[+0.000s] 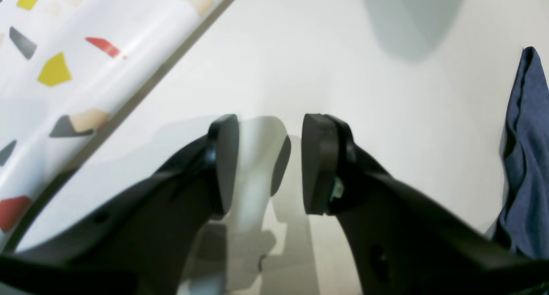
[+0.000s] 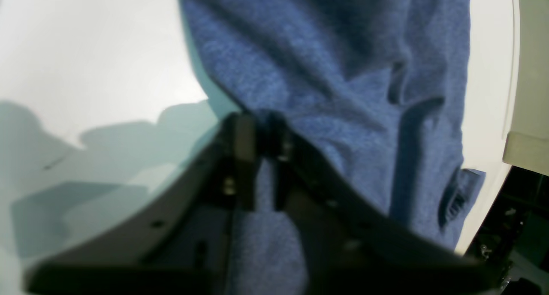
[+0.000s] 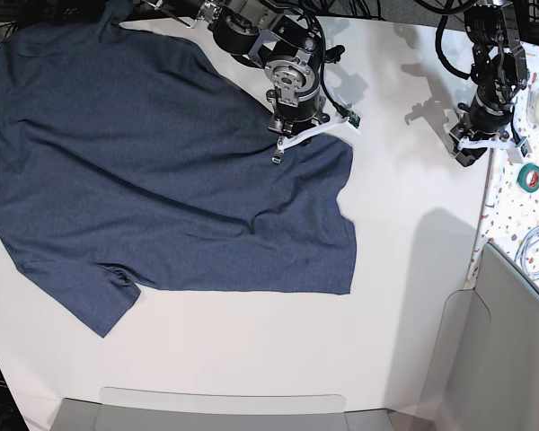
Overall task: Layout the t-shirt on the table in an organized manner, then fold the t-shirt properly
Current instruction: 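Lower the right gripper onto the shirt's side edge and grasp it, then fold the grasped side edge with the right gripper over the shirt body, then lower the left gripper onto the bunched fabric and grasp it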
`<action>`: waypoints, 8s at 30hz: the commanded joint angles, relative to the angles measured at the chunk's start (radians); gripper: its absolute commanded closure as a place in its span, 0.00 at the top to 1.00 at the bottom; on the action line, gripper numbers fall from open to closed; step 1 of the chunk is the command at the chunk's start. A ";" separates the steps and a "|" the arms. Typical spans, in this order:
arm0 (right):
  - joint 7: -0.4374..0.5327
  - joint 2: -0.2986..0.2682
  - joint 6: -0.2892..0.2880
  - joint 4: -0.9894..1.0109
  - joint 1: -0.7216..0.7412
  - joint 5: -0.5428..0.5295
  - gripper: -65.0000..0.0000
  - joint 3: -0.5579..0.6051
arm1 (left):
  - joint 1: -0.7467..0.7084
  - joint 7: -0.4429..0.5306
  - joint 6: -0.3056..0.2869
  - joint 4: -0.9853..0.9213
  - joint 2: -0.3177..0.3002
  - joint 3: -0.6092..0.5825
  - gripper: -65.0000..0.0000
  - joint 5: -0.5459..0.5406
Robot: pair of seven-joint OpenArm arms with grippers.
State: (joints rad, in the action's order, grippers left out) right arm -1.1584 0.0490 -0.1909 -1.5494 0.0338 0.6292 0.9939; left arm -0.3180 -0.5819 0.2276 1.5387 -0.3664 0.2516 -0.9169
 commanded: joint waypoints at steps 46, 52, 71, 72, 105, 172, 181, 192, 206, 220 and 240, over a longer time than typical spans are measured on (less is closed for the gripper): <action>0.222 -0.005 0.003 -0.286 -0.193 -0.532 0.00 -0.973 | 0.026 -0.048 0.022 -0.004 -0.012 -0.096 0.38 0.012; 0.220 -0.062 0.041 -0.359 -0.191 -0.530 0.28 -0.824 | 0.026 -0.048 0.022 -0.005 -0.012 -0.096 0.38 0.012; 0.219 -0.099 0.115 -0.389 -0.084 -0.530 0.45 -0.648 | 0.018 -0.048 0.022 -0.005 -0.012 -0.094 0.38 0.012; 0.219 -0.099 0.115 -0.386 -0.077 -0.530 0.45 -0.648 | 0.018 -0.048 0.022 -0.005 -0.012 -0.094 0.38 0.012; 0.108 -0.021 0.109 -0.225 -0.008 -0.361 0.00 -0.883 | 0.010 -0.135 0.020 0.003 -0.012 -0.097 0.38 0.012; 0.110 -0.051 0.115 -0.405 -0.280 -0.355 0.55 -1.243 | 0.544 -0.178 -0.098 -0.008 0.059 -0.973 0.43 0.058; 0.110 -0.053 0.115 -0.403 -0.275 -0.355 0.55 -1.243 | 0.541 -0.152 -0.098 -0.014 0.082 -1.006 0.43 0.184; 0.110 -0.054 0.115 -0.403 -0.275 -0.355 0.55 -1.243 | 0.537 -0.158 -0.098 0.099 0.034 -1.007 0.43 0.175; 0.110 -0.050 0.115 -0.402 -0.283 -0.360 0.55 -1.242 | 0.491 -0.224 -0.198 0.187 0.059 -1.004 0.43 0.184; 0.110 -0.036 0.112 -0.402 -0.283 -0.360 0.55 -1.242 | 0.550 -0.215 -0.201 0.108 0.089 -1.003 0.43 0.184; 0.110 -0.036 0.110 -0.402 -0.283 -0.360 0.55 -1.242 | 0.570 -0.137 -0.202 -0.027 0.145 -1.006 0.43 0.186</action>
State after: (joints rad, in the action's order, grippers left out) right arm -1.0626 0.0177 -0.0849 -1.9347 -0.2543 0.2596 -0.2474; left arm 0.2325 -0.7353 0.0326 1.4956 -0.2241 -0.7586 -0.7212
